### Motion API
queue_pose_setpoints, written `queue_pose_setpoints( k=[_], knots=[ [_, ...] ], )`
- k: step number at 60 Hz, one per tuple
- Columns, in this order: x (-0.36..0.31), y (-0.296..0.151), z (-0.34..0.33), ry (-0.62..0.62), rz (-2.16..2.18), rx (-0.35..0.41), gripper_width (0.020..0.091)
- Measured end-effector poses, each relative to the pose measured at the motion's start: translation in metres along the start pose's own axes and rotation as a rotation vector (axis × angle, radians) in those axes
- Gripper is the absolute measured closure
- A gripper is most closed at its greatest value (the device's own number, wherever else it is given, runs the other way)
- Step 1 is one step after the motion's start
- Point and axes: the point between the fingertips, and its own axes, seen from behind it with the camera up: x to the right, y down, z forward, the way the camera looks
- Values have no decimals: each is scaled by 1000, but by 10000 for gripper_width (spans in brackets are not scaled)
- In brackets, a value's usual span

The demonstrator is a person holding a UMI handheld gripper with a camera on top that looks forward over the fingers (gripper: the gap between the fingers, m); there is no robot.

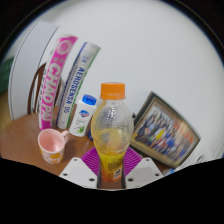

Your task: Pour water

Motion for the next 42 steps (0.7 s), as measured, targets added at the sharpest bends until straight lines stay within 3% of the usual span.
queue_pose_setpoints(
  k=[10, 24, 31, 37, 42],
  knots=[
    [-24, 46, 18, -114, 265, 10, 837],
    [-48, 103, 41, -170, 440, -41, 834],
    [-47, 104, 42, -160, 454, 12, 828],
    [-45, 105, 42, -150, 469, 26, 727],
    [-47, 112, 41, -150, 467, -14, 571]
  ],
)
